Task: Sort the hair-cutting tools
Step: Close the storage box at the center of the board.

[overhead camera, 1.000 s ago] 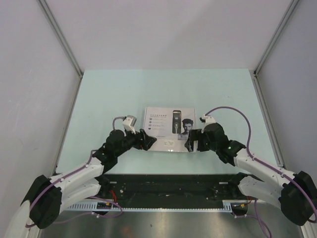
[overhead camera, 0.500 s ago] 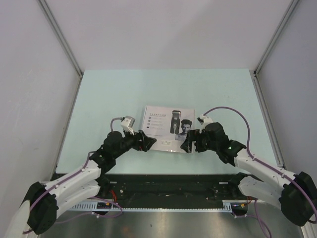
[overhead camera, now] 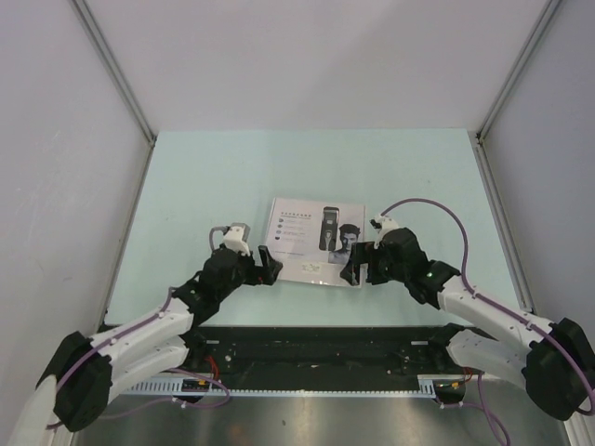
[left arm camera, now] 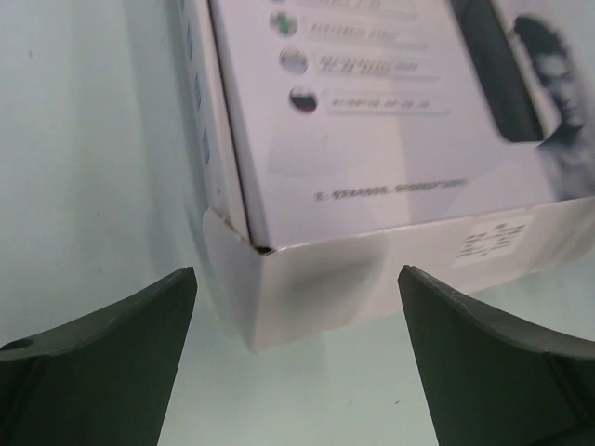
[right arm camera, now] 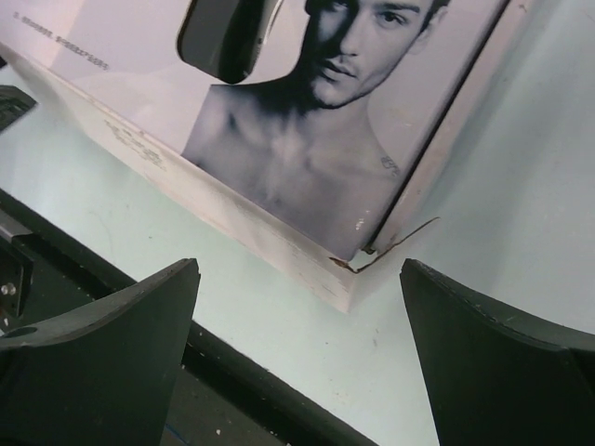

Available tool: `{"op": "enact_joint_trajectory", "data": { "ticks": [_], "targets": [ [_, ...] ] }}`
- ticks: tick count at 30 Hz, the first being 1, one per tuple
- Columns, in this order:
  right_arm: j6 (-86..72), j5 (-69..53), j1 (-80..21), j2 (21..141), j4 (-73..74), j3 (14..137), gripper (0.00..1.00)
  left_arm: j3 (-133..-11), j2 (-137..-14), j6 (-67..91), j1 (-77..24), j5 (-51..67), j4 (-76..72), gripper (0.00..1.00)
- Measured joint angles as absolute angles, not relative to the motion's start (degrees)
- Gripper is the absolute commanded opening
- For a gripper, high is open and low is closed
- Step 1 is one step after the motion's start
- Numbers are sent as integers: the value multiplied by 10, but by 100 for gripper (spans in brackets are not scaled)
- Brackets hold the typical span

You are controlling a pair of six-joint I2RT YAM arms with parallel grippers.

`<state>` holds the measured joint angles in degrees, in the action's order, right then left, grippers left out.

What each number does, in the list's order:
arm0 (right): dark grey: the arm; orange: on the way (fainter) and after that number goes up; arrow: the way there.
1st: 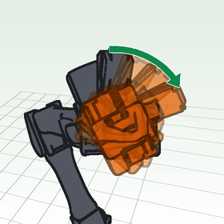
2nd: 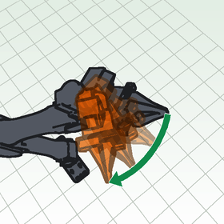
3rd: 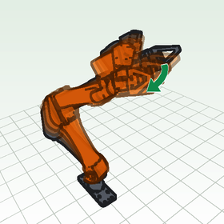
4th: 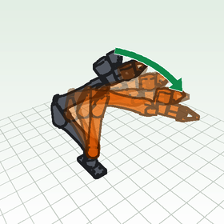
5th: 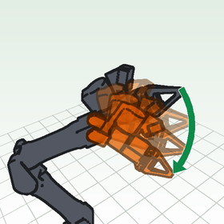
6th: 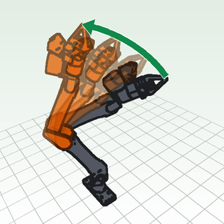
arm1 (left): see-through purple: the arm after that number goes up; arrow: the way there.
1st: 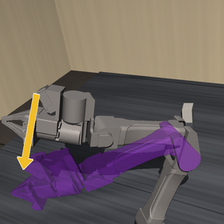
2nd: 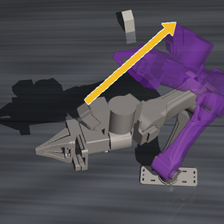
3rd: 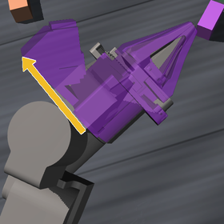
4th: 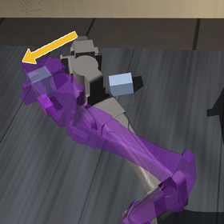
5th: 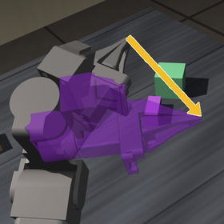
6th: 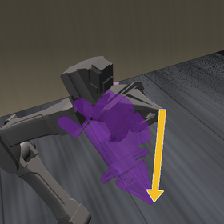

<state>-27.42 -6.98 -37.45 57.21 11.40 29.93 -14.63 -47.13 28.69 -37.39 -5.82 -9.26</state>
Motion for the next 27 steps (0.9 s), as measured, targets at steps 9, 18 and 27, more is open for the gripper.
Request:
{"op": "enact_joint_trajectory", "data": {
  "ticks": [9, 18, 27],
  "targets": [
    [-274, -49, -375, 611, 104, 299, 95, -147, -564, 291, -376, -40, -98, 88],
    [-286, -84, -374, 640, 82, 299, 92, -149, -534, 289, -376, 11, -95, 83],
    [-309, -85, -372, 600, 138, 319, 87, -149, -471, 289, -376, 25, -70, 79]
  ]
}}
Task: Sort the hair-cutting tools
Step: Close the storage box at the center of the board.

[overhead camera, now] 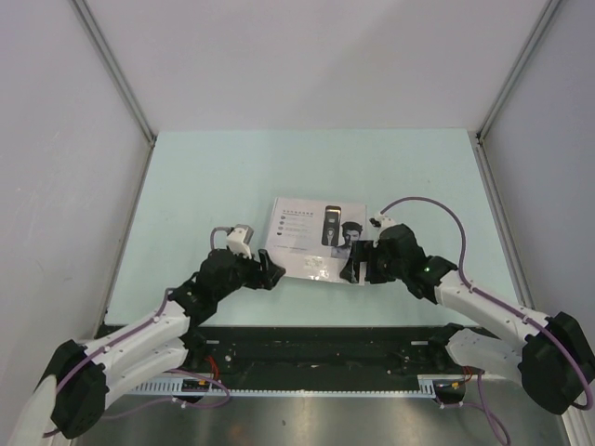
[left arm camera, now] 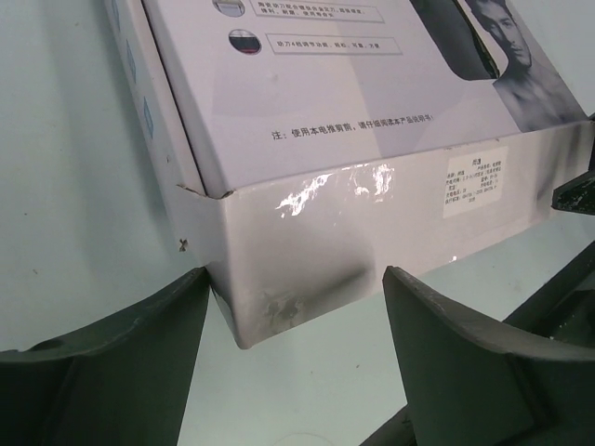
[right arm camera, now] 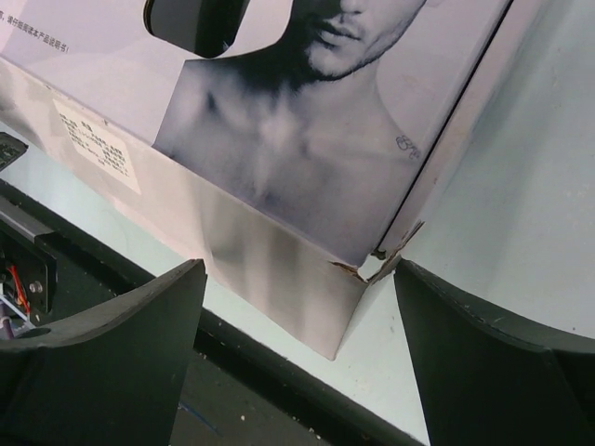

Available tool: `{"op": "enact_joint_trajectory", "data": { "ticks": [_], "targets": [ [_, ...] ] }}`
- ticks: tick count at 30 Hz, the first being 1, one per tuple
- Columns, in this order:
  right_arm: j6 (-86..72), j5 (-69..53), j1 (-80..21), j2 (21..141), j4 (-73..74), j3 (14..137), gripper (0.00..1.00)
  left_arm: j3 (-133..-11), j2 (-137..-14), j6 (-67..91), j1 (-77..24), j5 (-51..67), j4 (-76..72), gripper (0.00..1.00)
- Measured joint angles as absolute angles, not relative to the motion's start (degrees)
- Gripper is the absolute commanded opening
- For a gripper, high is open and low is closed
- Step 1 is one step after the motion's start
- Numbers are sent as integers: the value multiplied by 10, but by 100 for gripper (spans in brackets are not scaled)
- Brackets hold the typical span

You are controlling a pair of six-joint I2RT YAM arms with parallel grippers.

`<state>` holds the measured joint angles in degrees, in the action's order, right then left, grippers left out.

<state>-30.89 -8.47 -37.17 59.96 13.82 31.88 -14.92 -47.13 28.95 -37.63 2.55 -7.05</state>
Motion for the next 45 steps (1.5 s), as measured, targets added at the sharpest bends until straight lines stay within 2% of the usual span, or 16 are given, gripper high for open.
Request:
{"op": "enact_joint_trajectory", "data": {
  "ticks": [28, 33, 38, 45],
  "targets": [
    [-366, -154, -351, 624, 198, 340, 69, -178, -495, 269, -430, -13, -24, 78],
    [-364, -155, -350, 624, 201, 342, 70, -180, -495, 270, -432, -14, -24, 78],
    [-343, -136, -350, 620, 230, 356, 80, -180, -495, 270, -434, -13, -24, 79],
    [-309, -97, -351, 578, 277, 377, 81, -182, -495, 270, -438, -14, -25, 79]
  ]
}}
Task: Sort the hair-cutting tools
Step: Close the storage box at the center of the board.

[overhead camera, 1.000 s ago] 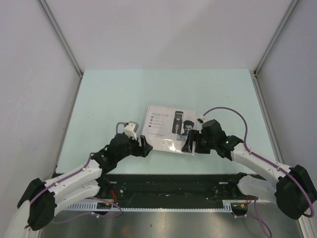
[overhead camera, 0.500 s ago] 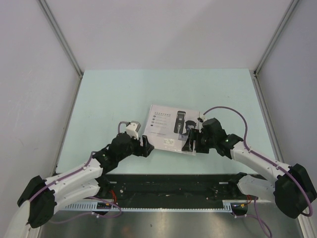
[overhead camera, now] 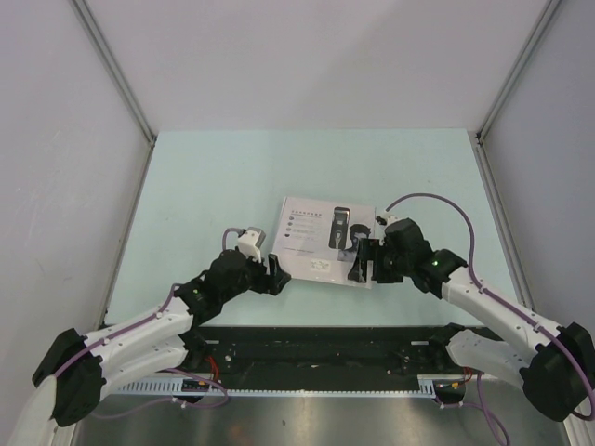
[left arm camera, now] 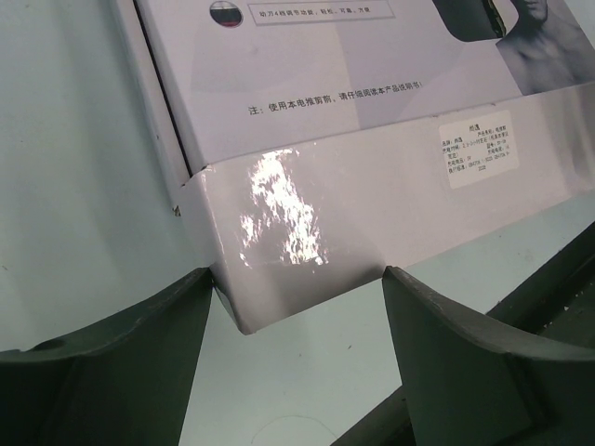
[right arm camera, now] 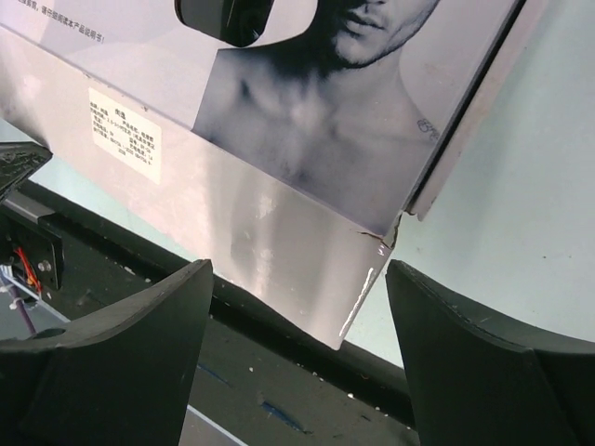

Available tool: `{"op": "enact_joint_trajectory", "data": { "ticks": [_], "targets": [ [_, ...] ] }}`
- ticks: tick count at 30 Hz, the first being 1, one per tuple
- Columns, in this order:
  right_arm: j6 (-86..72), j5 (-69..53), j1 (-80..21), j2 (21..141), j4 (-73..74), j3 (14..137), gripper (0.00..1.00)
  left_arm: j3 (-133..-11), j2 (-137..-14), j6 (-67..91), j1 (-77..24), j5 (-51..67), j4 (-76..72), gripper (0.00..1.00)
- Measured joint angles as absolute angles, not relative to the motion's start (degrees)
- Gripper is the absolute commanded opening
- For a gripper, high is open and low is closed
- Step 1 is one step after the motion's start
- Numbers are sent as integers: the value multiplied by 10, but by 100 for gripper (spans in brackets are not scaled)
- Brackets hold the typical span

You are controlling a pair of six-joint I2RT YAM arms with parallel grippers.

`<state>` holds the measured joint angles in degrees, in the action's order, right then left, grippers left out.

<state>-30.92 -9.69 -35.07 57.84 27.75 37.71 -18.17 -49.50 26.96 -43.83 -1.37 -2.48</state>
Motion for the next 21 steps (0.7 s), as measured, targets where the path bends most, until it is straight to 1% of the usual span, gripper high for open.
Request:
{"op": "enact_joint_trajectory", "data": {
  "ticks": [4, 7, 11, 14, 16, 20, 21],
  "targets": [
    [-301, -84, -355, 578, 294, 381, 80, -182, -495, 270, -438, -16, -25, 79],
    [-297, -77, -364, 579, 303, 381, 78, -182, -495, 270, -439, -17, -24, 80],
    [-295, -65, -376, 587, 309, 381, 70, -182, -495, 270, -439, -18, -24, 79],
    [-295, -55, -383, 590, 311, 381, 68, -182, -495, 270, -439, -18, -24, 79],
    [-295, -47, -388, 591, 311, 381, 68, -182, -495, 270, -439, -18, -24, 80],
    [-295, -26, -400, 591, 312, 381, 75, -182, -495, 270, -439, -20, -24, 82],
    [-295, -17, -404, 591, 313, 381, 75, -182, -495, 270, -439, -20, -24, 82]
  ]
}}
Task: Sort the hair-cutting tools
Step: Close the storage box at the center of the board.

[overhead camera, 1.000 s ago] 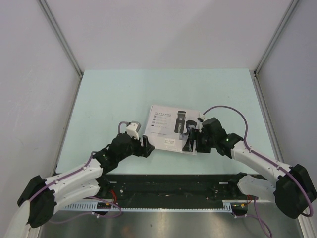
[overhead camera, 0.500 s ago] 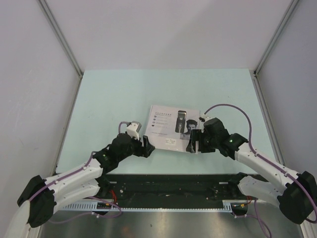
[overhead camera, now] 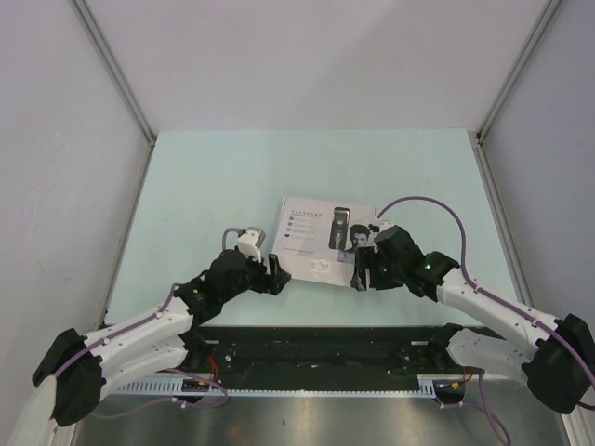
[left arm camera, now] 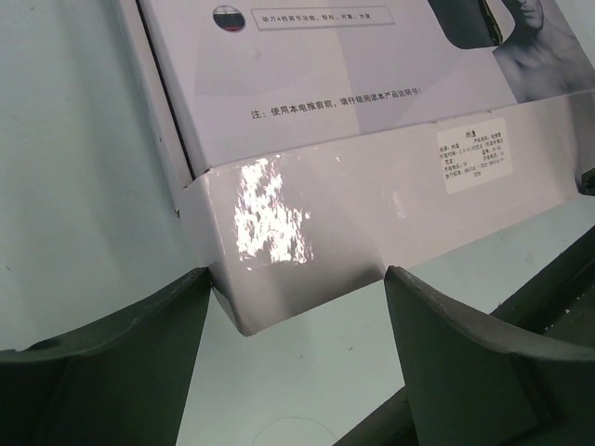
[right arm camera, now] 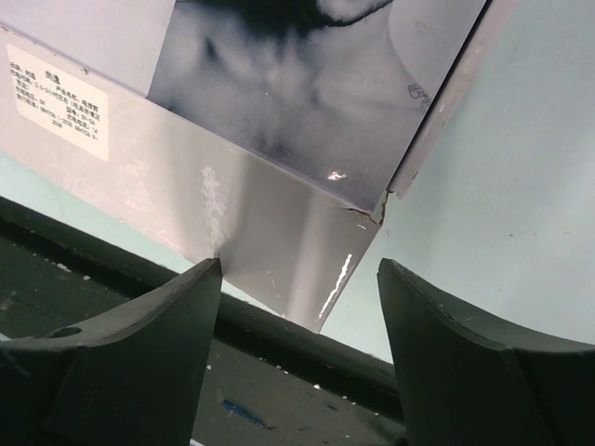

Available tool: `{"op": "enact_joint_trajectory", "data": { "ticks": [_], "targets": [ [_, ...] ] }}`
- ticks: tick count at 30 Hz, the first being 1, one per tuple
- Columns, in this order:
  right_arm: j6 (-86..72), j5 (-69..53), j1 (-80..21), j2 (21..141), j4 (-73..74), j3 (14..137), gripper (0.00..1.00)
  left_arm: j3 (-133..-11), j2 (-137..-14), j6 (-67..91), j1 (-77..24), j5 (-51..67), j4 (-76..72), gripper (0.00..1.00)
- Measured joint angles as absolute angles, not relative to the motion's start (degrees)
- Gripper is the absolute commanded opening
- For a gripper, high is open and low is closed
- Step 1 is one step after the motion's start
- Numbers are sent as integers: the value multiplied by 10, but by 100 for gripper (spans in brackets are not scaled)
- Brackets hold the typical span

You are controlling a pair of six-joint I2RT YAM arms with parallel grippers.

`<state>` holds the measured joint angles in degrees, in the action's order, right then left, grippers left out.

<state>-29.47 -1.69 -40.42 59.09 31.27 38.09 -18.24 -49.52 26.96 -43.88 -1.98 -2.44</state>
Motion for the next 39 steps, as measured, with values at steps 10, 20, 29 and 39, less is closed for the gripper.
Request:
{"op": "enact_joint_trajectory", "data": {
  "ticks": [10, 20, 29, 39],
  "targets": [
    [-295, 30, -412, 587, 317, 381, 68, -189, -505, 270, -439, -20, -25, 80],
    [-295, 43, -412, 587, 321, 381, 65, -189, -510, 270, -443, -27, -25, 79],
    [-315, 60, -412, 580, 315, 363, 52, -189, -514, 269, -445, -29, -27, 77],
    [-341, 93, -413, 556, 318, 340, 45, -189, -515, 269, -447, -29, -29, 76]
  ]
}}
